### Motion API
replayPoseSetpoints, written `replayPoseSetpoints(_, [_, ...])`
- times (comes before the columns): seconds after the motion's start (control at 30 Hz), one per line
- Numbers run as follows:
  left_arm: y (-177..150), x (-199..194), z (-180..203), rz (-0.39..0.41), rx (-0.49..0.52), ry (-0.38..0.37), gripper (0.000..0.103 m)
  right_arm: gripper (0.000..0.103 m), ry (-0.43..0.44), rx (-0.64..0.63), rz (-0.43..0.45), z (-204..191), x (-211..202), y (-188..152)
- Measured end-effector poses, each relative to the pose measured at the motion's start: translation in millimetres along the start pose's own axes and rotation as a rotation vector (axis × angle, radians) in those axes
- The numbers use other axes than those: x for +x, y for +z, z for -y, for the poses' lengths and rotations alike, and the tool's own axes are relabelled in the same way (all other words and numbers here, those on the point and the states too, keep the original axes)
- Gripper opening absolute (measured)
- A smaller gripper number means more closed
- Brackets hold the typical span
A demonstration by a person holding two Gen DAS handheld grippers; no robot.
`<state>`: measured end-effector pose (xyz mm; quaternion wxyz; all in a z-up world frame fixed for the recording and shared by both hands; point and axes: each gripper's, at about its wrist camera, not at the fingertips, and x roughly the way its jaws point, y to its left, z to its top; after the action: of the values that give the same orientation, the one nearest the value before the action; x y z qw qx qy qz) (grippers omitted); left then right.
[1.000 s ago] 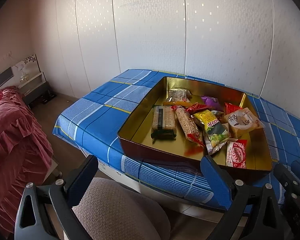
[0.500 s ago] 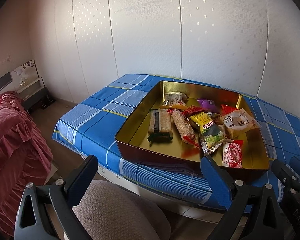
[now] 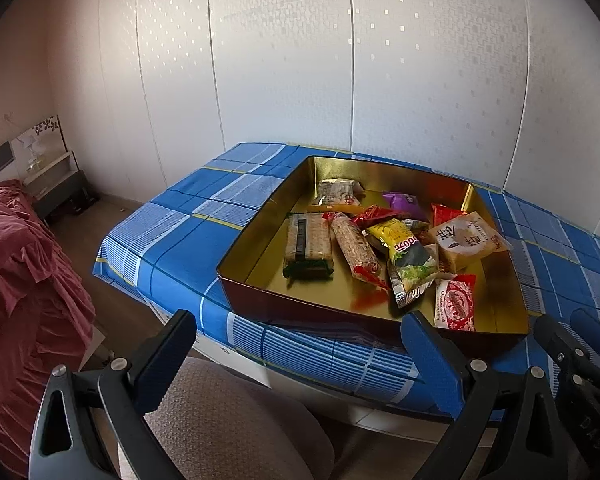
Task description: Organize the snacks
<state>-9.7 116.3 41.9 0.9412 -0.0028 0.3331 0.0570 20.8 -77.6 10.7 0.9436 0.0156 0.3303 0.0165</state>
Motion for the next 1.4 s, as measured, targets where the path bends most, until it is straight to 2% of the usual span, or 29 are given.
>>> replayPoseSetpoints(1.4, [-2.1,-5.8,6.4,0.025,0.03,-0.028,0.103,0.056,0.004,0.004,0.007,2.1,-1.1,0.4])
